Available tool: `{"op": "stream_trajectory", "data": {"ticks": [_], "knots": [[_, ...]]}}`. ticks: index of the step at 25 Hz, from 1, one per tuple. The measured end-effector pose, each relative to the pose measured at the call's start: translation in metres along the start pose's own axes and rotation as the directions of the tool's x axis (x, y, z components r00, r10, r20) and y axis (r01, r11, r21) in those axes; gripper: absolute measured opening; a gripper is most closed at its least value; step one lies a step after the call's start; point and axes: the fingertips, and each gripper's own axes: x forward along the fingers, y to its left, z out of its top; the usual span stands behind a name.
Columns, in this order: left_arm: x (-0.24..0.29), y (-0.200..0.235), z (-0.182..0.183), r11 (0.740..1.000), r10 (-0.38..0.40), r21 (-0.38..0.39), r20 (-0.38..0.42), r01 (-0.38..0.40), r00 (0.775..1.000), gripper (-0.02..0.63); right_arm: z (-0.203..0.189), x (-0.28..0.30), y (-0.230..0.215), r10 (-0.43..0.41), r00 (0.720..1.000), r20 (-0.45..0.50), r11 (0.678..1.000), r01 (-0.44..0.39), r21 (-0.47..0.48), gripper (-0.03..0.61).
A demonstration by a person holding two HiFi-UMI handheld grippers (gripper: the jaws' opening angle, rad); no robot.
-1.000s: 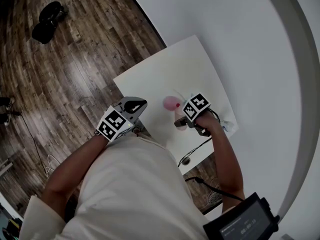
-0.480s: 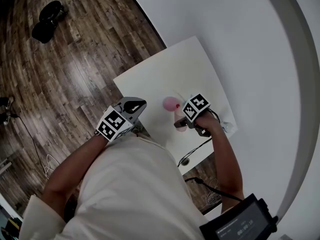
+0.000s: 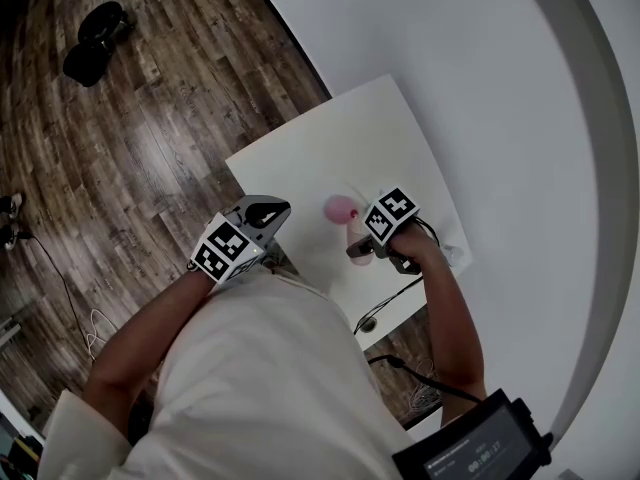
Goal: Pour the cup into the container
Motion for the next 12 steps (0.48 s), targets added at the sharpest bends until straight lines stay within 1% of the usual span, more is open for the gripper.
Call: {"op": "stream_trajectory", "data": {"ticks": [12], "knots": [[0.0031, -0.0014, -0.0009, 1.000, -0.006, 0.004, -0.001, 0.006, 1.000, 0.011, -0.0042, -0.0011, 0.0001, 0.013, 1.000, -0.003, 1.000, -0.013, 0.007, 0.373]]}}
